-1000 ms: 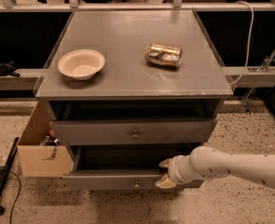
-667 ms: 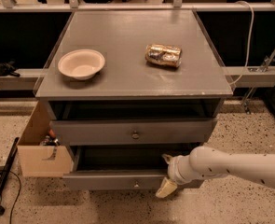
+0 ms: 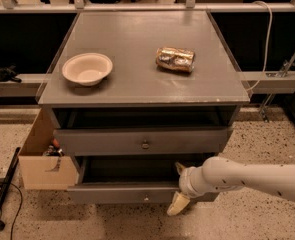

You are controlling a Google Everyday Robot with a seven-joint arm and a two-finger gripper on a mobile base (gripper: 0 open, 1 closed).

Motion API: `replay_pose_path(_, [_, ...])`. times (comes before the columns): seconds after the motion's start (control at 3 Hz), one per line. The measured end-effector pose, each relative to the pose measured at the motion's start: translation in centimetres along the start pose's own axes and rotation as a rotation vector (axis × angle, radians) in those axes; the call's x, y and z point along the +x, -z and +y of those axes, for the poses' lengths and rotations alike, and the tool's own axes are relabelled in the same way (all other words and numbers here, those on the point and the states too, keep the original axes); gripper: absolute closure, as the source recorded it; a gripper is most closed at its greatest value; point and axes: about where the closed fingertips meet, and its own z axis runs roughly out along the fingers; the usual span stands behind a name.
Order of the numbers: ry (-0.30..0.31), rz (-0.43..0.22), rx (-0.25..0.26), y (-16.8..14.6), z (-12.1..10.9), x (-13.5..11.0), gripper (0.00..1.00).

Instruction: Open middle drawer

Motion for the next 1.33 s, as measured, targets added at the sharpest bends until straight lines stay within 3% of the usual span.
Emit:
replay_pose_path(1.0, [-0.043, 0.033, -0.048, -3.4, 1.2, 2.1, 0.0])
replay_pose_path(1.33, [-0.043, 0.035, -0.05, -3.5, 1.3, 2.2, 0.17])
